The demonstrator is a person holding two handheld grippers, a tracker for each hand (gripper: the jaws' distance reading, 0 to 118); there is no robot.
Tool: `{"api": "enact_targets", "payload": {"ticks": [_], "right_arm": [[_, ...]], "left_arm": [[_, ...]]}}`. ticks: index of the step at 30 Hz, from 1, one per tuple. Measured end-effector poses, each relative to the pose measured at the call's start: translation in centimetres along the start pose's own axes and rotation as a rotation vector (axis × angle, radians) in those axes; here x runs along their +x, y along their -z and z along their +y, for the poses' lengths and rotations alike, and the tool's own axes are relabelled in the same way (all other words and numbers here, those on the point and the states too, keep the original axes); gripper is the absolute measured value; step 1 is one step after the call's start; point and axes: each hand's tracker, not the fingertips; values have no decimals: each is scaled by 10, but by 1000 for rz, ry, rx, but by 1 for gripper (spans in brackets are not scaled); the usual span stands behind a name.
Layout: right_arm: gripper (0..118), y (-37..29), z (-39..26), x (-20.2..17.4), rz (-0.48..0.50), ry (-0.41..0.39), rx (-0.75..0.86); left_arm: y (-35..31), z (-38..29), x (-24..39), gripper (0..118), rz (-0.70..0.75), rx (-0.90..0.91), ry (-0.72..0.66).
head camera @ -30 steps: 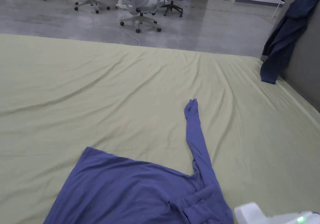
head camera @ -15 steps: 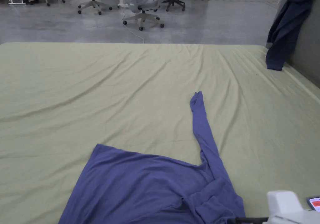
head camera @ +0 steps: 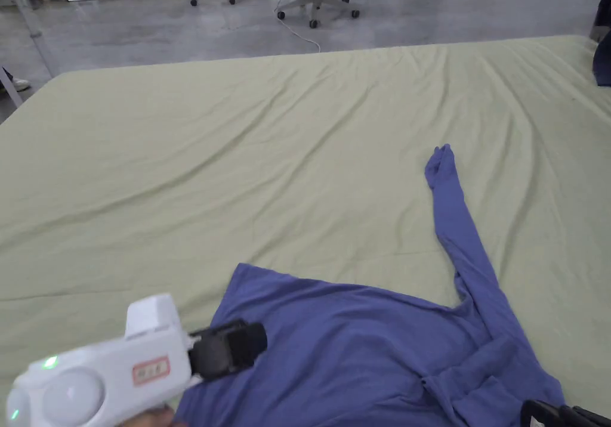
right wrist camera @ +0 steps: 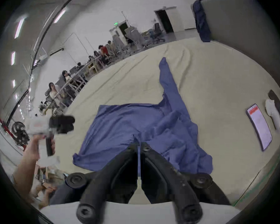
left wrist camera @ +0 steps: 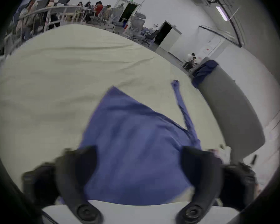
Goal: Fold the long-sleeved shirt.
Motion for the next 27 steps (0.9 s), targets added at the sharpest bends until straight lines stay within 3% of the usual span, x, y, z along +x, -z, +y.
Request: {"api": "enact_targets", "payload": {"ticks": [5, 8, 10, 12, 13, 14, 15, 16, 18, 19, 21, 24, 25, 27], "right_arm": [[6, 17, 3, 6, -40, -5, -39], [6, 31, 9, 14, -66, -1, -71], [6, 40, 18, 20, -98, -19, -85], [6, 53, 34, 25, -165, -51, -124], [6, 62, 45, 30, -176, -56, -122], [6, 71, 58, 35, -167, -53, -111], [19, 83, 72, 42, -160, -57, -104], [47, 97, 88, 48, -173, -61, -93], [114, 131, 116, 59, -237, -82, -106], [118, 147, 127, 67, -231, -90, -128], [115, 179, 146, 79, -223, -92, -169], [107, 216, 153, 83, -289, -103, -287], [98, 225, 151, 83, -289, -117, -346], [63, 237, 143, 79, -323, -145, -449]], "left_arm": [[108, 64, -1, 118, 215, -5, 283], [164, 71, -4, 112, 243, -133, 299], [183, 63, -2, 80, 219, -189, 312], [179, 54, 9, 73, 259, -165, 411], [176, 55, 16, 62, 280, -162, 439], [166, 52, 20, 38, 252, -148, 440], [159, 51, 23, 0, 249, -115, 461], [152, 52, 23, 0, 266, -97, 485], [136, 56, 23, 0, 103, -124, 360], [130, 58, 21, 0, 50, -140, 298], [119, 59, 21, 0, 73, -118, 299], [99, 65, 25, 0, 76, -74, 330], [91, 68, 24, 0, 67, -68, 317], [80, 69, 30, 0, 32, -48, 288]]}}
